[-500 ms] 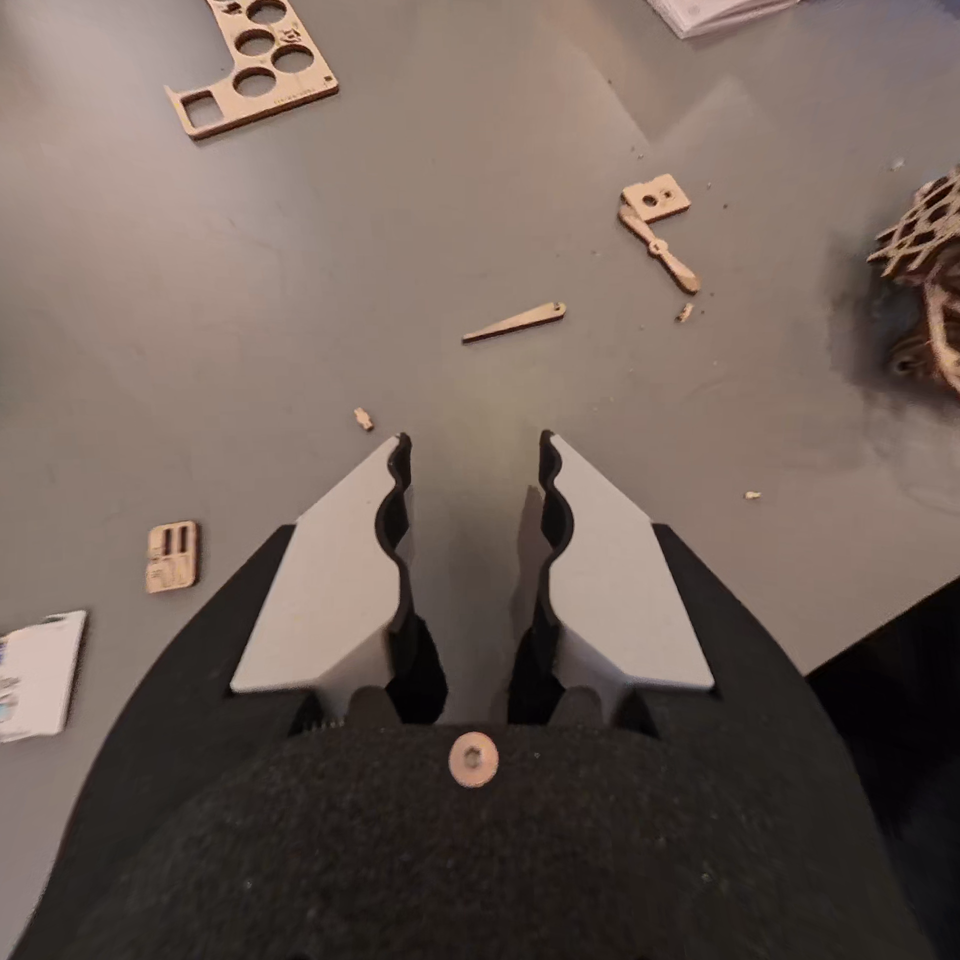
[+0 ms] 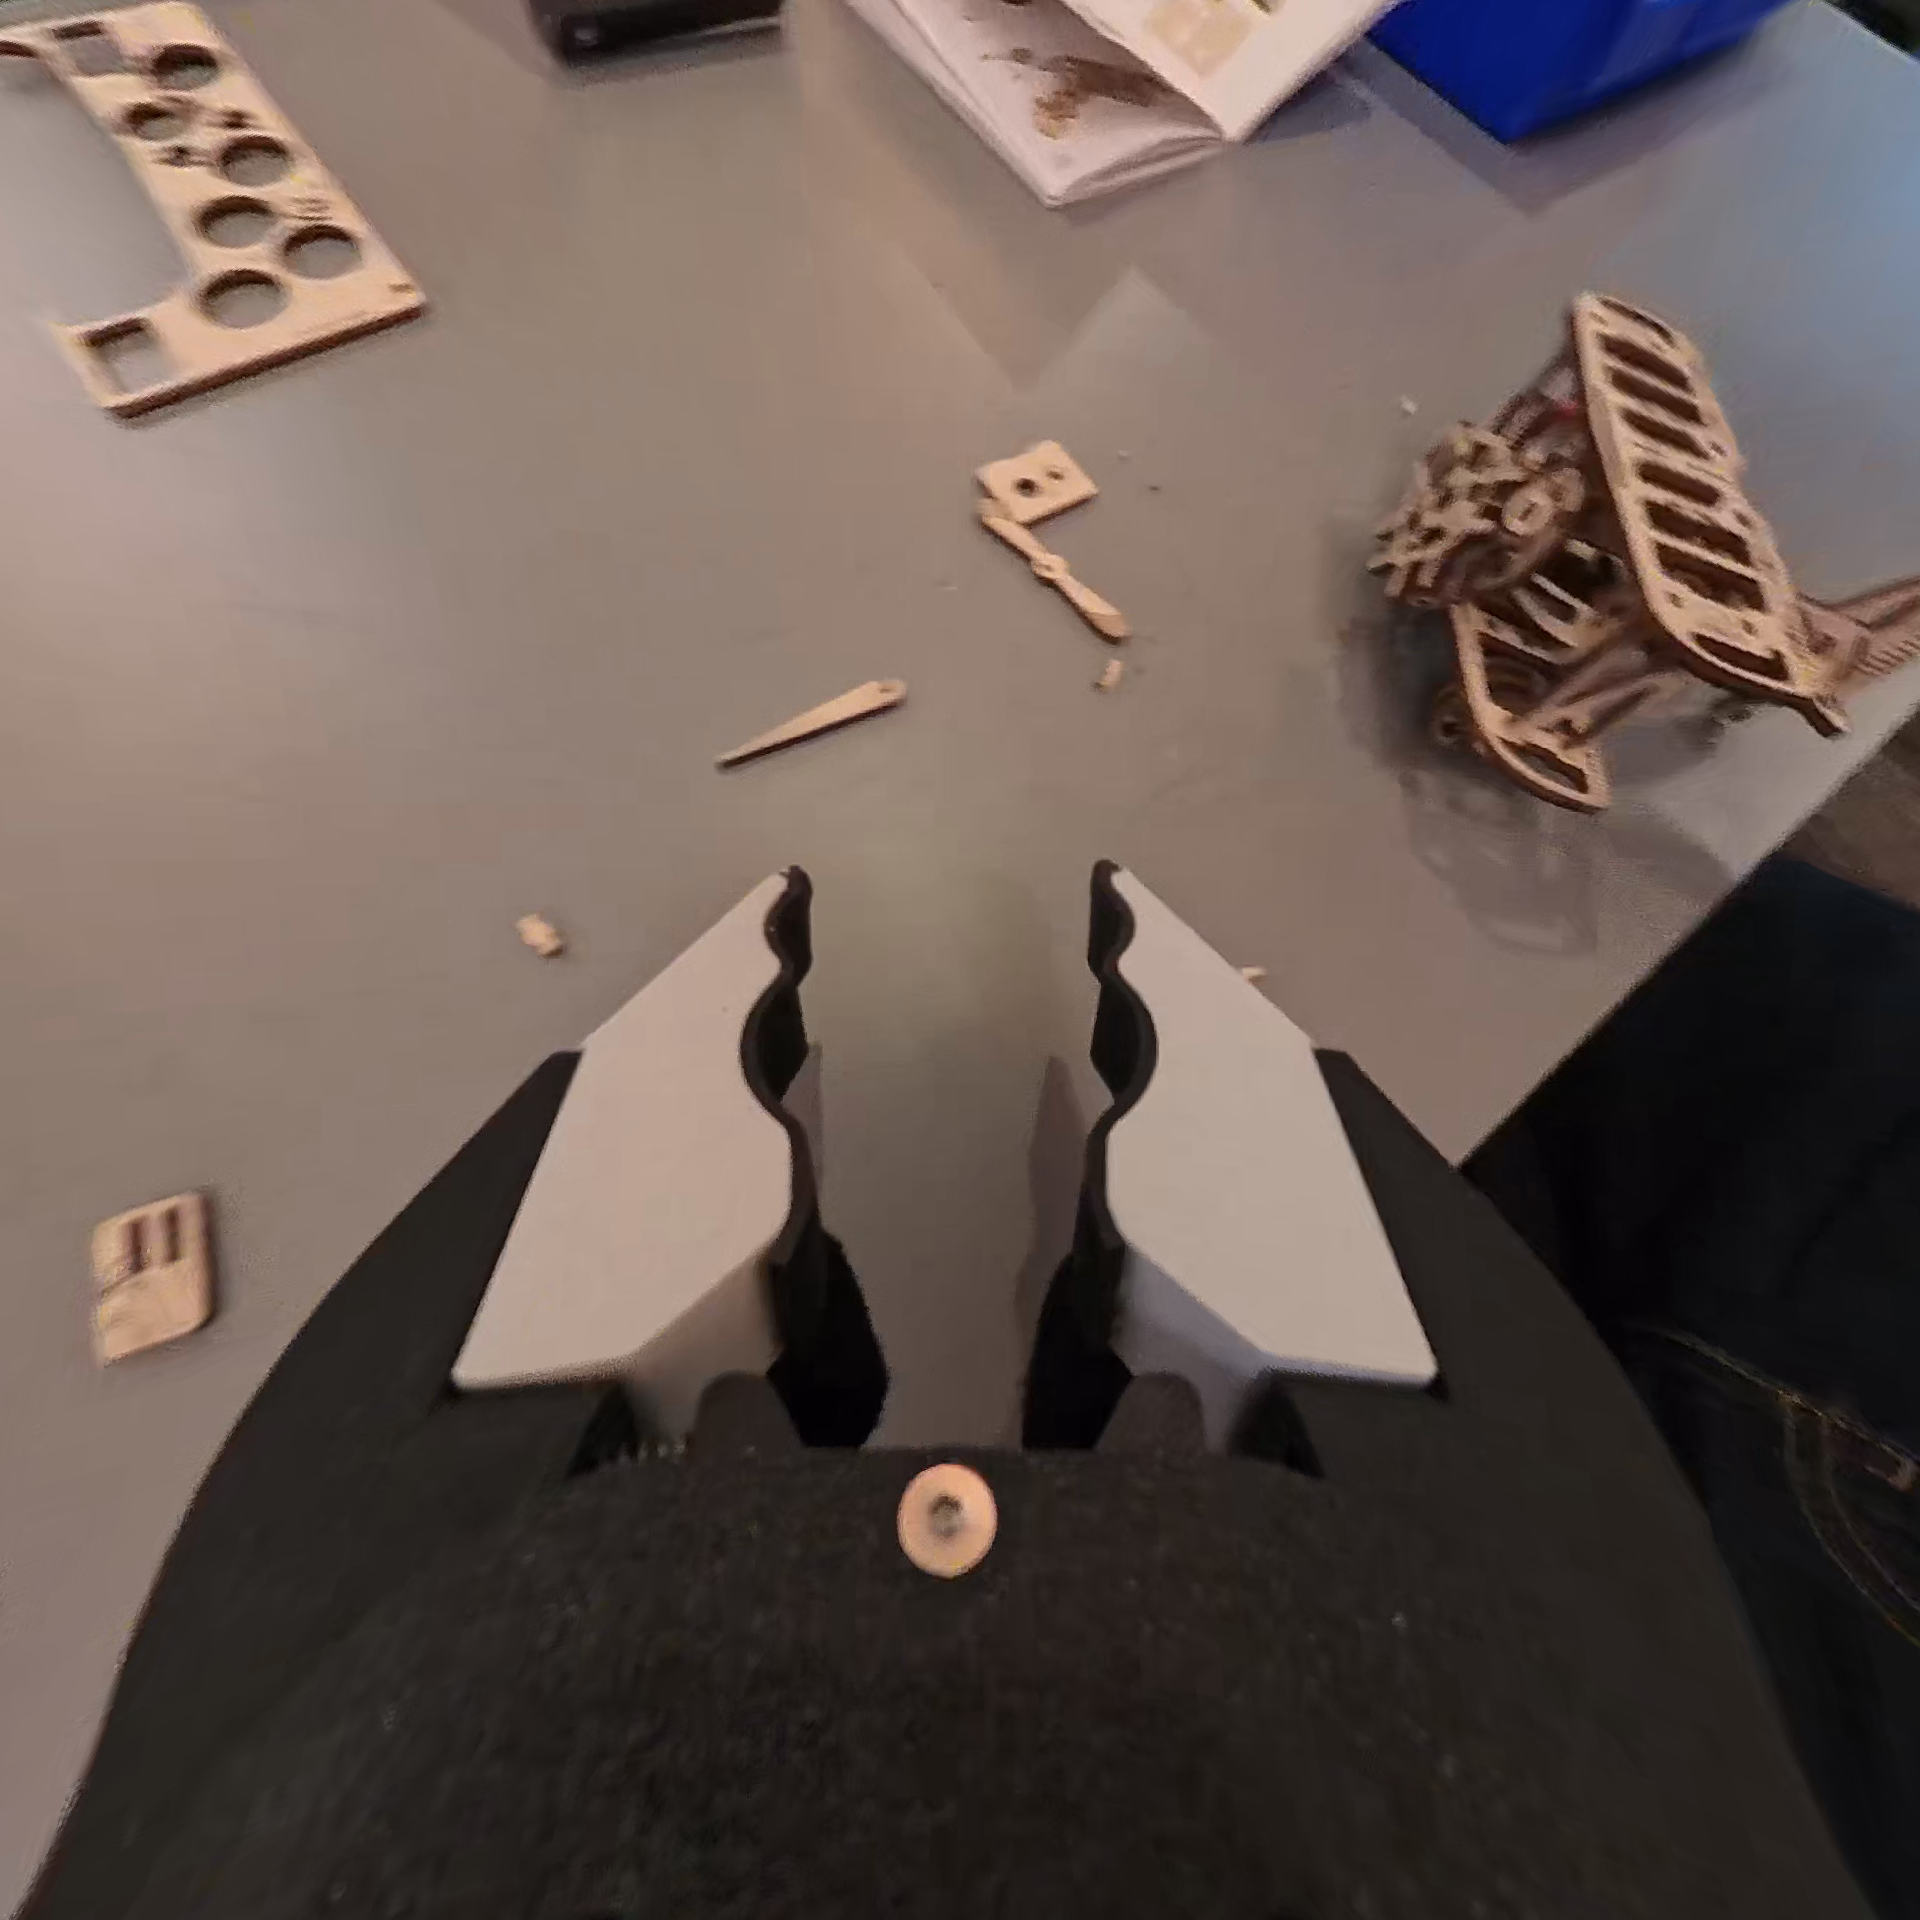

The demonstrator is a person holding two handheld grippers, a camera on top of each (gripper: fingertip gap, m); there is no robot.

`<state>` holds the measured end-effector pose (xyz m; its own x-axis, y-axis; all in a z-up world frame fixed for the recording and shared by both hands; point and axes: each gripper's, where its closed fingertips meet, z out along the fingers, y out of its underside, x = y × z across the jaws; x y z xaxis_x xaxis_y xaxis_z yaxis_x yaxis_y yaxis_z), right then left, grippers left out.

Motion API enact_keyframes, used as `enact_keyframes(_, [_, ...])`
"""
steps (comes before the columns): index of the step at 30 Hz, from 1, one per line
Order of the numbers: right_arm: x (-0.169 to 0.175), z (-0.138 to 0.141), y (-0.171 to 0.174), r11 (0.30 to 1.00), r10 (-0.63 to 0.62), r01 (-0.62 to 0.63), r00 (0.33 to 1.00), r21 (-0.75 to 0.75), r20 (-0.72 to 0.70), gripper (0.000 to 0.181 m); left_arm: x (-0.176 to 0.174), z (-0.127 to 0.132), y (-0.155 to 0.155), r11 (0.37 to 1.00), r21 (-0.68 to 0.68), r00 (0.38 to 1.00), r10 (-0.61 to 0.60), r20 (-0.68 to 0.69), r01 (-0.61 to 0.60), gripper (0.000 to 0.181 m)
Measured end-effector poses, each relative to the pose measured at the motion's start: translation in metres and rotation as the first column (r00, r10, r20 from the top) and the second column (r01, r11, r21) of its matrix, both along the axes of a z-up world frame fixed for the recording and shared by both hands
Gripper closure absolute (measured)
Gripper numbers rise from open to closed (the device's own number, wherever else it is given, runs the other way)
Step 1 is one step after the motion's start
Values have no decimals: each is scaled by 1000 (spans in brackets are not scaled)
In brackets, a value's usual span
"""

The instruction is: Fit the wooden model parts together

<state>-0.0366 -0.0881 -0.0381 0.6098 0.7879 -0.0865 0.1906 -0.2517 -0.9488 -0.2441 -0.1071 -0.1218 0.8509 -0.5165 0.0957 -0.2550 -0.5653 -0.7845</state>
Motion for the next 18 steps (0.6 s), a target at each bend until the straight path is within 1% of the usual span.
enact_keyframes(2, [10,-7,8,999,9,-11,999,36,47,150,21,-3,-6,998,-11,998,-64,8,64,129])
enact_keyframes(4, [8,-9,6,992,101,-107,991,72,86,133,48,-2,-19,985,-25,985,-169,36,170,125])
enact_keyframes(5, [5,-10,5,983,156,-164,983,82,100,128,59,0,-25,978,-17,978,-208,36,209,122])
enact_keyframes(6, [2,-11,3,970,217,-228,968,79,128,118,70,1,-32,968,-1,967,-252,34,252,117])
enact_keyframes(7, [0,-12,4,956,265,-280,951,82,160,101,81,4,-38,955,23,954,-297,32,296,115])
enact_keyframes(8, [0,-13,7,941,308,-328,930,79,200,90,90,7,-42,946,56,947,-321,27,319,112])
enact_keyframes(9, [0,-14,9,921,362,-385,904,64,228,88,99,9,-45,938,84,940,-340,26,336,107])
enact_keyframes(10, [0,-16,12,894,424,-447,873,45,242,91,108,10,-47,930,100,933,-358,26,354,107])
enact_keyframes(11, [2,-19,12,859,494,-512,836,18,240,98,117,11,-47,924,111,929,-370,29,365,108])
enact_keyframes(13, [3,-23,14,781,619,-623,764,-38,184,99,133,11,-45,914,127,919,-393,28,386,105])
enact_keyframes(14, [2,-25,15,742,668,-667,729,-62,148,100,136,9,-40,917,132,925,-380,12,375,103])
enact_keyframes(15, [1,-27,15,702,712,-708,693,-82,113,100,140,7,-34,920,137,928,-371,0,368,97])
enact_keyframes(16, [-1,-29,13,662,750,-744,656,-91,89,101,142,6,-28,924,141,934,-358,-5,355,95])
enact_keyframes(18, [-7,-32,6,589,808,-803,584,-89,73,100,151,-2,-26,918,117,924,-382,8,378,87])
